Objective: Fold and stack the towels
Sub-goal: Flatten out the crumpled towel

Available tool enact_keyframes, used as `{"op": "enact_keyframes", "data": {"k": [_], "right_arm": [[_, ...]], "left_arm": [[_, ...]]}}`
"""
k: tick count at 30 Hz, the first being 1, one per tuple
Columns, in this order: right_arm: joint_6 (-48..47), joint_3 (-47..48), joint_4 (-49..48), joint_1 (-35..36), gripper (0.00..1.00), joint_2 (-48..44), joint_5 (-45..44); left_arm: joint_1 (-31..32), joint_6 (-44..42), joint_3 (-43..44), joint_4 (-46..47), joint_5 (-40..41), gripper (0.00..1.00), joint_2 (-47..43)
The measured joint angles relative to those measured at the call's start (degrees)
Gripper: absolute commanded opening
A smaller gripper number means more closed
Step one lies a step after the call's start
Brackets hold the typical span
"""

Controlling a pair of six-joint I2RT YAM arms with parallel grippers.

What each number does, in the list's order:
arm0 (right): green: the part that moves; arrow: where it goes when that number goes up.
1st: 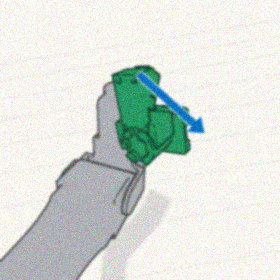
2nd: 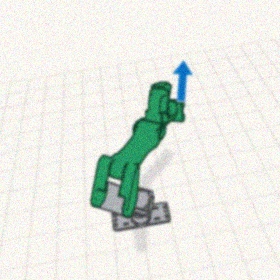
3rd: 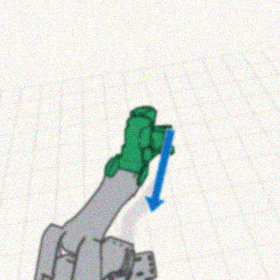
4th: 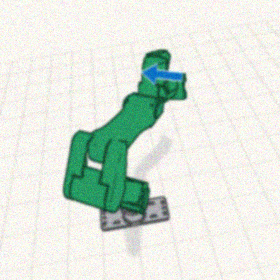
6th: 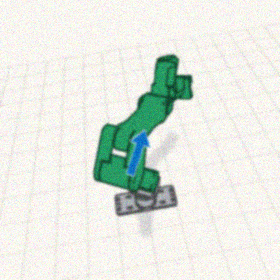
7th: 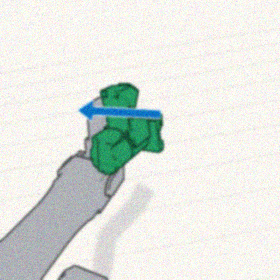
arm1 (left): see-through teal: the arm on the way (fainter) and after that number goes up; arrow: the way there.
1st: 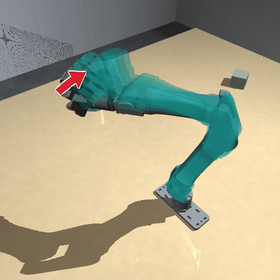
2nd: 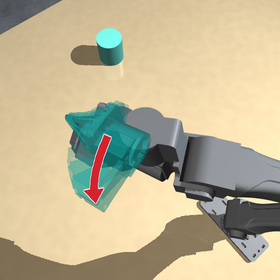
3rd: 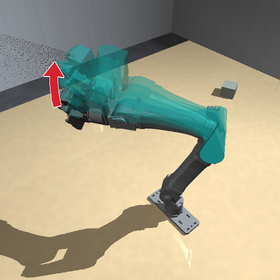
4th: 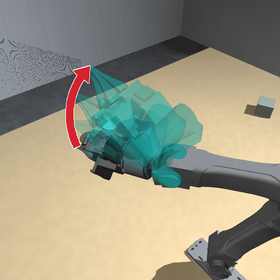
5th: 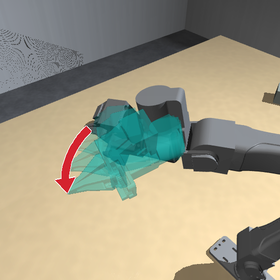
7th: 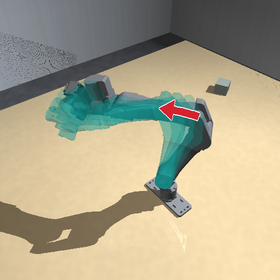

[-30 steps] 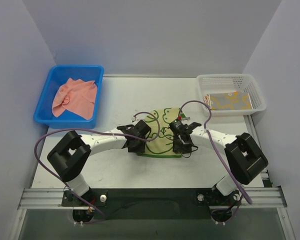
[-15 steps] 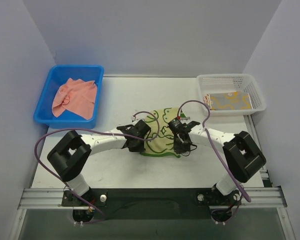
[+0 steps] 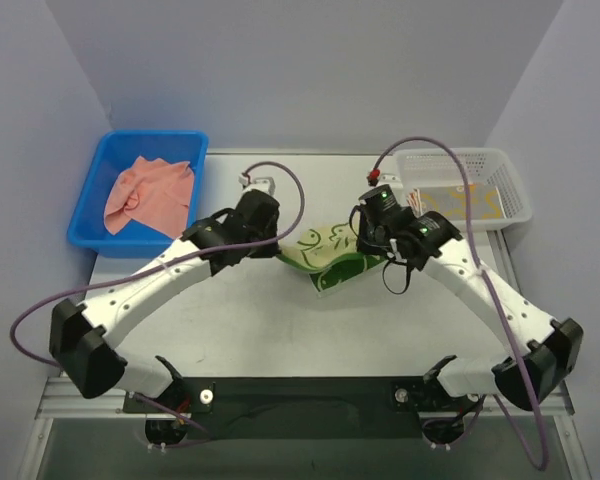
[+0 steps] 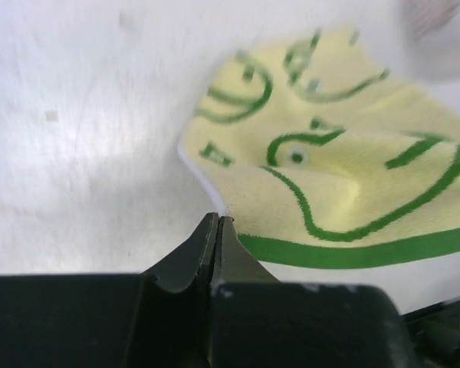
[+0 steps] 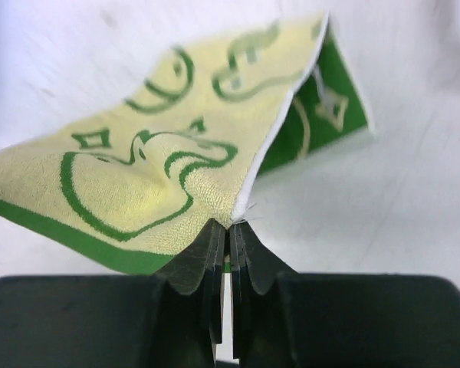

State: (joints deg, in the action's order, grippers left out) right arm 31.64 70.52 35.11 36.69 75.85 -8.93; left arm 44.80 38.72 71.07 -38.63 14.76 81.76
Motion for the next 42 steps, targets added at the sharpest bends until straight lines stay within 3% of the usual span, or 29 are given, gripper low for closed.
{"op": "enact_keyframes", "data": {"k": [8, 13, 18, 23, 24, 29, 31, 35, 38, 42], "right_arm": [[-9.0, 23.1, 3.3, -0.7, 0.0, -7.2, -5.1], [-13.5, 31.4, 4.3, -0.7, 0.0, -8.9, -5.2], [-15.2, 33.9, 5.9, -0.7, 0.0, -10.7, -4.0], [-15.4, 34.1, 6.6, -0.7, 0.0, -12.6, -0.9], [-15.3, 34.1, 6.6, -0.7, 0.0, -12.7, -0.4], [-14.6, 31.3, 6.4, -0.7, 0.0, -12.5, 1.6], [-13.8, 29.5, 6.5, -0.5, 0.0, -12.0, 2.8], [-13.4, 28.3, 5.7, 0.2, 0.0, -8.0, 5.4], [-14.6, 32.9, 5.4, 0.5, 0.0, -0.1, 8.2], [-18.4, 47.5, 4.5, 0.5, 0.0, 13.2, 11.0]], "left_arm": [[-1.4, -8.1, 26.5, -2.5, 3.2, 0.0, -6.7], [-1.4, -12.3, 36.7, -3.3, 3.2, 0.0, -7.7], [-1.4, -14.6, 41.6, -4.2, 1.9, 0.0, -9.2], [-1.4, -15.0, 40.8, -4.8, 0.2, 0.01, -12.5], [-1.4, -14.7, 39.6, -4.5, -0.3, 0.12, -13.3], [-1.4, -10.1, 24.9, -1.8, -4.4, 0.3, -18.6], [-1.3, -7.8, 17.8, -1.4, -4.9, 0.48, -19.6], [-1.5, -5.5, 8.3, -2.9, -3.5, 0.6, -19.7], [-2.3, -4.7, 7.0, -4.4, -2.2, 0.69, -19.8], [-3.4, -4.2, 7.0, -4.5, -0.2, 0.75, -21.8]]}}
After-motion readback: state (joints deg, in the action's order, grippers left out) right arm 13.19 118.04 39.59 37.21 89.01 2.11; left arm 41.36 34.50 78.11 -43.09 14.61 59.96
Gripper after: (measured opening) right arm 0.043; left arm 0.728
